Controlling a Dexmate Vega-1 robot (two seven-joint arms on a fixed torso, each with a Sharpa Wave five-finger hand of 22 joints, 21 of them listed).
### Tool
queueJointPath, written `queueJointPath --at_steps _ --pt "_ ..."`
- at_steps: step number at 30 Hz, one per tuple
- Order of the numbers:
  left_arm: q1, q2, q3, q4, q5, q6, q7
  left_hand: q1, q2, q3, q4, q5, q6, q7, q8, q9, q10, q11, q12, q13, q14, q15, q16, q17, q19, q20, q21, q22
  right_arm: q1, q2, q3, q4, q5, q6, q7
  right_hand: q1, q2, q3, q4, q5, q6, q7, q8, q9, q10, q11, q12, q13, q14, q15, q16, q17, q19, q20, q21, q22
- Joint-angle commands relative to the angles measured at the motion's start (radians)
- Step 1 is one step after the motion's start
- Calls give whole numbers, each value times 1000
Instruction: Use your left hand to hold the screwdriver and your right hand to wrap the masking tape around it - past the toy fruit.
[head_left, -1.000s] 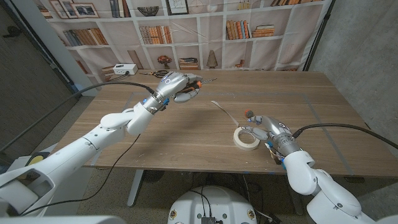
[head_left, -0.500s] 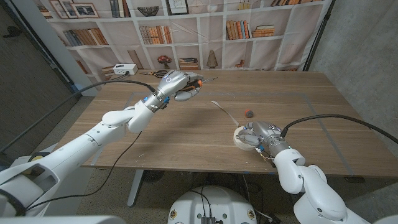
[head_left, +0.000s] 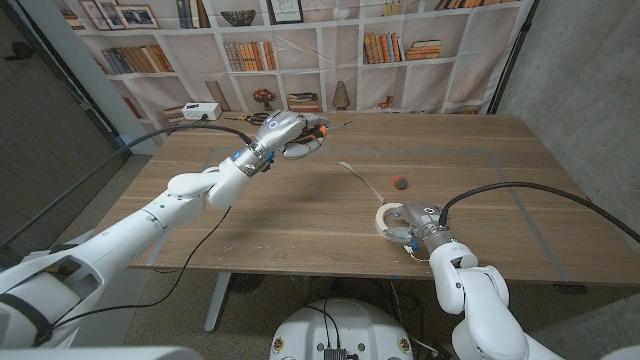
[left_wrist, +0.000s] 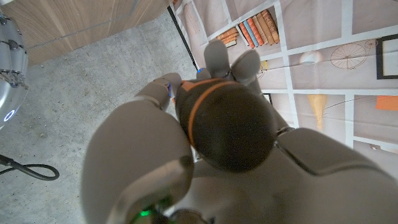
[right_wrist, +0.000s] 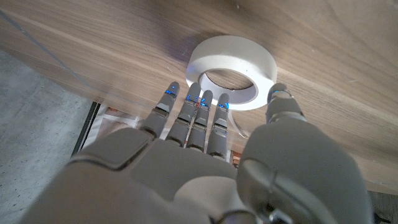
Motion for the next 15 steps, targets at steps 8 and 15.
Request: queueJointPath --at_steps 8,15 --pt "-17 -19 8 11 -13 5 -29 -4 22 222 214 -8 16 -5 -9 3 -10 -6 13 7 115 -105 -2 2 12 -79 -4 3 -25 59 48 88 -45 97 43 142 17 26 -7 28 75 -24 18 3 56 -28 50 16 37 -93 36 37 35 -29 21 1" --pt "-17 -24 8 10 -27 15 -50 -5 24 221 213 -11 17 -5 -11 3 -8 -8 14 4 113 -106 -6 -1 13 -79 -6 3 -32 57 65 110 -7 138 5 261 43 50 -14 34 150 -60 35 2 106 -61 87 27 61 -134 64 69 47 -53 32 0"
